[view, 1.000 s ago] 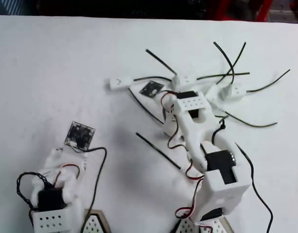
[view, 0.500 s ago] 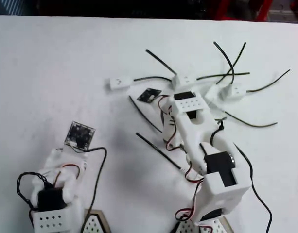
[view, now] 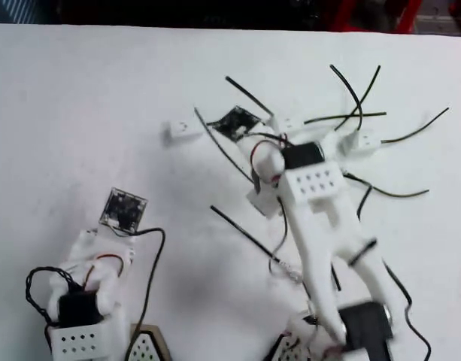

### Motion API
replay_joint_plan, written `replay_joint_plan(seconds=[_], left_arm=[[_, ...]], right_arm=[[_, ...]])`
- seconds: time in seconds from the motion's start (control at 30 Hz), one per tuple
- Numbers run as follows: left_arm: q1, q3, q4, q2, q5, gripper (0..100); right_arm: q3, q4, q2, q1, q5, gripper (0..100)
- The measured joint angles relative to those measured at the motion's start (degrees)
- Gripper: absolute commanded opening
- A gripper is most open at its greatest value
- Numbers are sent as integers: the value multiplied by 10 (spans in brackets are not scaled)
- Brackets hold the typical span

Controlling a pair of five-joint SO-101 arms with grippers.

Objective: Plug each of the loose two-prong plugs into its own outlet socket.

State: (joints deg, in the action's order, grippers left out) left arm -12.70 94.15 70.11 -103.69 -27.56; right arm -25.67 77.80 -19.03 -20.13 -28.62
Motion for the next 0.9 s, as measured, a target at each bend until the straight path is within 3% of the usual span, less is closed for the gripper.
replay_joint_plan(seconds=[0.2, 0.4, 0.5, 0.7, 0.9], left_arm=[[0, 0, -56, 0, 9, 46], [0, 0, -136, 0, 113, 220], [0, 0, -179, 0, 172, 221], [2, 0, -273, 0, 214, 218], [75, 0, -289, 0, 218, 218]], right_arm=[[-103, -69, -142, -102, 117, 16], [-223, -209, -258, -159, 186, 16], [-272, -275, -296, -172, 215, 16], [-357, -351, -345, -225, 230, 16], [-418, -372, -404, -273, 230, 16]])
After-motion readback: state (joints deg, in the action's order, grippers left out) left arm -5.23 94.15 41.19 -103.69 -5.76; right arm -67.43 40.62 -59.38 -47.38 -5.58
